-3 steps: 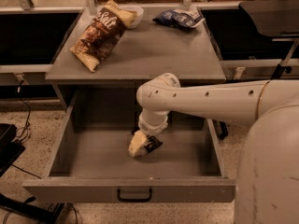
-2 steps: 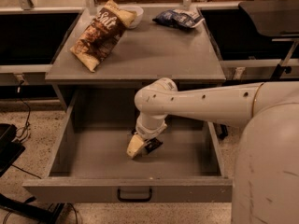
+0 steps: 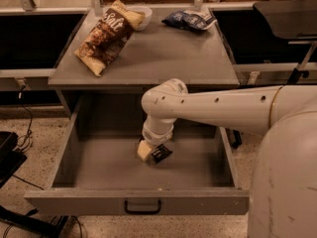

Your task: Pick rxbar chocolate from top drawer and place on counter

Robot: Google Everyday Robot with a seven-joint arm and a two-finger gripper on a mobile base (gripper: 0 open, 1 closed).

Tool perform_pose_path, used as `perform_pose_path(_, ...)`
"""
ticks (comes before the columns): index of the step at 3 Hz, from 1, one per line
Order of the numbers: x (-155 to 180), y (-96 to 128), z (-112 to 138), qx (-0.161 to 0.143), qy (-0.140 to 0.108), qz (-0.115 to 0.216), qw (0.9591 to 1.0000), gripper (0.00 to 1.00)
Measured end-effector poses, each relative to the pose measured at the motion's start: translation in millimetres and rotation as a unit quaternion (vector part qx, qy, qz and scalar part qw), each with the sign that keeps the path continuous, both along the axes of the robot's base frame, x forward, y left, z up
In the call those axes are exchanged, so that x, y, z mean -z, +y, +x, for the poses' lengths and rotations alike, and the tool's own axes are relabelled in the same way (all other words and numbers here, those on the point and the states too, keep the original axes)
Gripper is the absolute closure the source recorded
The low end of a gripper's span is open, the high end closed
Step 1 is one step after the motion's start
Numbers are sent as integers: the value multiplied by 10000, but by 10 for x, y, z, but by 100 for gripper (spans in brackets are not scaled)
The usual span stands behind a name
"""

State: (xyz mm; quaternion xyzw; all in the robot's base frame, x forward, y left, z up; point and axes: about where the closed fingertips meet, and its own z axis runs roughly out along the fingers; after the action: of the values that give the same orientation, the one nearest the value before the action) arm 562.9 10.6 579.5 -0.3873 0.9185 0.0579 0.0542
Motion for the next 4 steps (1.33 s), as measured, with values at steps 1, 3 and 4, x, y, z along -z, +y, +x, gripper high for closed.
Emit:
perform_pose_path(1, 0, 0, 0, 0, 0, 0, 10000, 88)
perform_pose_path(3, -169, 0, 0, 0, 0, 0, 10000, 100)
perform_pose_path(4, -185, 0, 0, -1, 0, 0, 10000, 100)
